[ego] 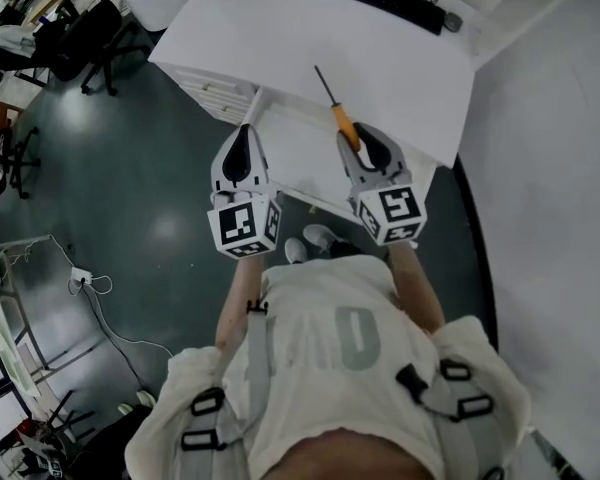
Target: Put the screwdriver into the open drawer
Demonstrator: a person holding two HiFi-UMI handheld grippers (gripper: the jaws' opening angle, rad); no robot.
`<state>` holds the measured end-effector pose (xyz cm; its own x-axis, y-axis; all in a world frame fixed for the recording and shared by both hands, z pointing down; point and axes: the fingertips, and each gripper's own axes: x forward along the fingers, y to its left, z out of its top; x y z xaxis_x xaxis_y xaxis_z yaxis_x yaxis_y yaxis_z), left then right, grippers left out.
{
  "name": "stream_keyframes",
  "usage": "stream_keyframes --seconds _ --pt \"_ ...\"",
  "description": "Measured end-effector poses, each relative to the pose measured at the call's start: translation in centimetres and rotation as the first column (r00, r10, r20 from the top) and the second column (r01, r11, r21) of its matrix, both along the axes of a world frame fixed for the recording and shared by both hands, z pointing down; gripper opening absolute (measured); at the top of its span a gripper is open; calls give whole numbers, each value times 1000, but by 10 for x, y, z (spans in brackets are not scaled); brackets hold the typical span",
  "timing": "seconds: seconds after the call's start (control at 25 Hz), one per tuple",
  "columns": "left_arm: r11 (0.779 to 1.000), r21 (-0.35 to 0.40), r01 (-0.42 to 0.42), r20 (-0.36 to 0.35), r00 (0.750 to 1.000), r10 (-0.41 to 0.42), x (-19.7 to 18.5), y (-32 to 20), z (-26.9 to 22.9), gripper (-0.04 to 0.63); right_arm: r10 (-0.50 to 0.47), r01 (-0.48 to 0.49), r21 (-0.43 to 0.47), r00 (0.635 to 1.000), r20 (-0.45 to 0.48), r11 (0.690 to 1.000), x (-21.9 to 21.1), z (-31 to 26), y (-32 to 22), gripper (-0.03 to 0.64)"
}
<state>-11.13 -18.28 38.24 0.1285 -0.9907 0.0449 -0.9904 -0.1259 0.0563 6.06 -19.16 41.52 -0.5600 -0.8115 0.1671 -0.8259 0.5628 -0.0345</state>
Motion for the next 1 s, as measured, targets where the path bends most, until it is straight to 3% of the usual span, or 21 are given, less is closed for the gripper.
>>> stream_keyframes --seconds 0.2,0.44,0.8,1.0 --pt "999 -22 24 0 1000 -24 -6 8 10 5 -98 95 -38 992 -85 995 -18 30 1 107" --pt "998 -40 56 6 998 -56 -7 13 21 5 -223 189 -170 952 -208 967 -23 100 6 107" --pt "991 -76 108 11 994 -108 -29 25 36 5 -380 256 -359 862 -335 898 -34 188 24 107" --pt "985 -101 137 28 990 -135 -41 27 40 5 -471 269 -476 797 -378 837 -34 239 37 107"
